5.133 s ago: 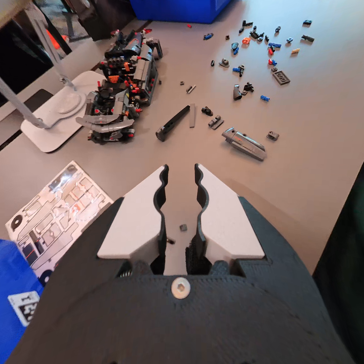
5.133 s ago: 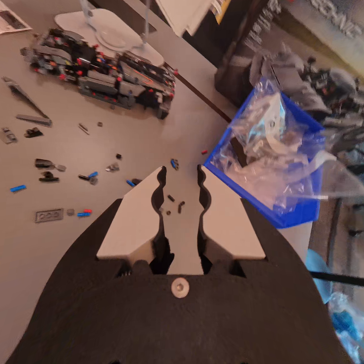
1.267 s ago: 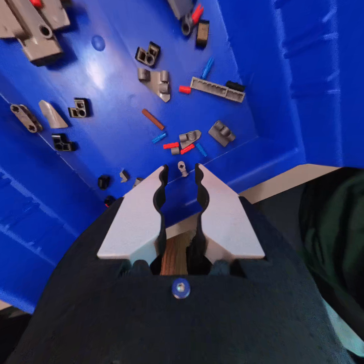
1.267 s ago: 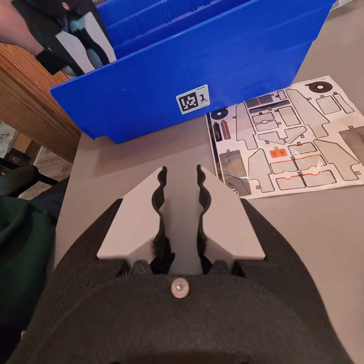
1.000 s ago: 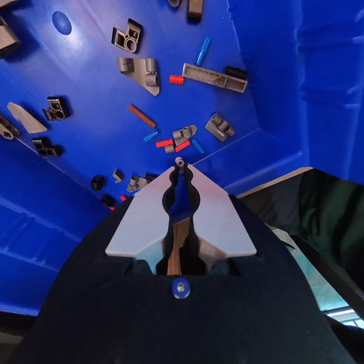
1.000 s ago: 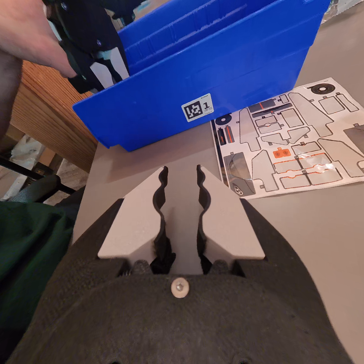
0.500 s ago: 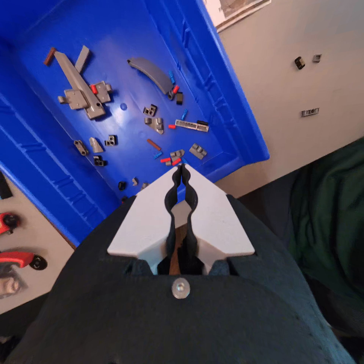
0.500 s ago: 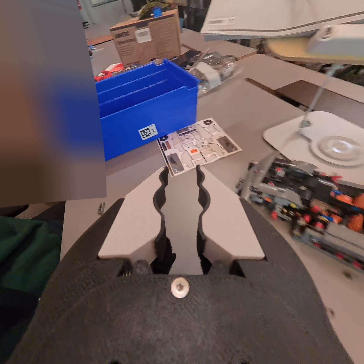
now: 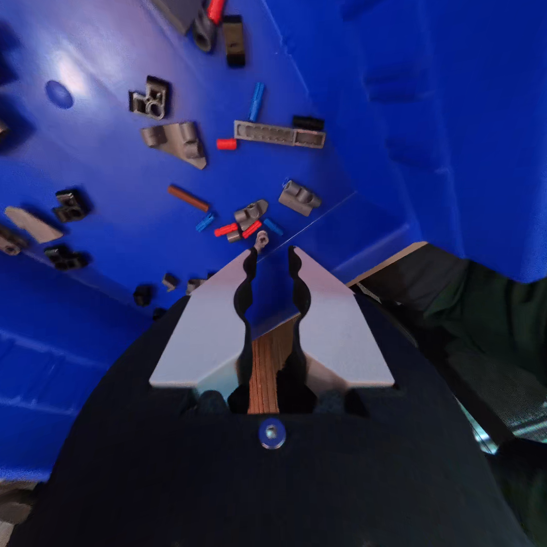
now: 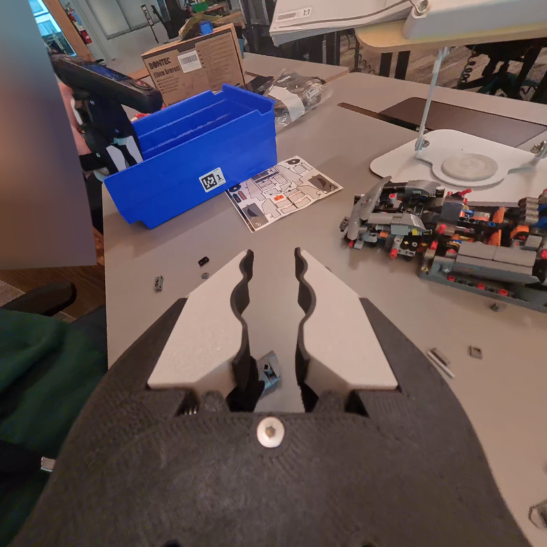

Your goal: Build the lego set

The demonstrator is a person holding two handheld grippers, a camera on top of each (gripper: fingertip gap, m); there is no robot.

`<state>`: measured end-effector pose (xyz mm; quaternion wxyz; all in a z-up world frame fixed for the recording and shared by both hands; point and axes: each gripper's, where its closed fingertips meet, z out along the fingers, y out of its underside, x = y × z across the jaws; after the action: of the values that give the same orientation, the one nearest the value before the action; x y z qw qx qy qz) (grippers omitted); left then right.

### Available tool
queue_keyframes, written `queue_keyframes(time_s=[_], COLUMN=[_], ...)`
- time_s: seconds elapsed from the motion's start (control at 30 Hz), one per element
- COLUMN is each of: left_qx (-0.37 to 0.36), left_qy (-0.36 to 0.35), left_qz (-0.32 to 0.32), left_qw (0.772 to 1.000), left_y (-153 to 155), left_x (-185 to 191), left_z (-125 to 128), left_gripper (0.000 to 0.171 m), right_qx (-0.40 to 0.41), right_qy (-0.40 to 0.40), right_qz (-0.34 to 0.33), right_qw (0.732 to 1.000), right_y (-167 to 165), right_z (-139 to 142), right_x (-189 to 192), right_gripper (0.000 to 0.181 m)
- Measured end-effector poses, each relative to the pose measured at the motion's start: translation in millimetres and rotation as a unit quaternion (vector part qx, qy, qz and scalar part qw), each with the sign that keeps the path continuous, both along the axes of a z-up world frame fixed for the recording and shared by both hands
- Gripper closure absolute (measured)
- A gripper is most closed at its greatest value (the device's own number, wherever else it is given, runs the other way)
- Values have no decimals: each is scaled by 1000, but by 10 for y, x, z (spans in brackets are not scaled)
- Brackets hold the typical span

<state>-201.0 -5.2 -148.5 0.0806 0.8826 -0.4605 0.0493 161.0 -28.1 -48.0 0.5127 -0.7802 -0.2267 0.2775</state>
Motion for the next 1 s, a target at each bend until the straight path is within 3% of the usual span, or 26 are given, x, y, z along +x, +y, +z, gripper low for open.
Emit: queue_keyframes(time_s=[0.1,0.13,0.33,0.47,0.57,0.7,0.77,0.9,1.0], left_qx=[-19,-26,-13,31,83,151,154,103,38], left_qy=[35,27,19,-18,-55,-144,-191,-258,-310], left_qz=[-8,-7,-17,1,5,-51,-102,-199,-242], left_qw=[999,999,1000,999,995,977,964,940,919], left_y=[5,3,18,115,177,82,-95,-555,-850], left_x=[-68,-34,-43,-15,94,659,1082,1902,2438], left_z=[-119,-128,-107,118,483,1093,1256,1212,1030], left_gripper=[156,165,166,166,166,166,166,166,166], right_qx=[-2,-2,-1,8,27,55,68,85,89], right_qy=[3,2,6,3,-10,-27,-27,-76,-123], right_qz=[-10,-14,-25,-23,-28,-45,-34,5,34], right_qw=[1000,1000,1000,1000,999,997,997,994,988], right_y=[-14,-15,-15,-29,-75,-219,-353,-663,-879], right_z=[-20,-22,-31,8,87,223,282,229,106], right_x=[81,110,223,245,306,484,513,461,353], right_gripper=[155,155,156,155,154,152,152,152,151])
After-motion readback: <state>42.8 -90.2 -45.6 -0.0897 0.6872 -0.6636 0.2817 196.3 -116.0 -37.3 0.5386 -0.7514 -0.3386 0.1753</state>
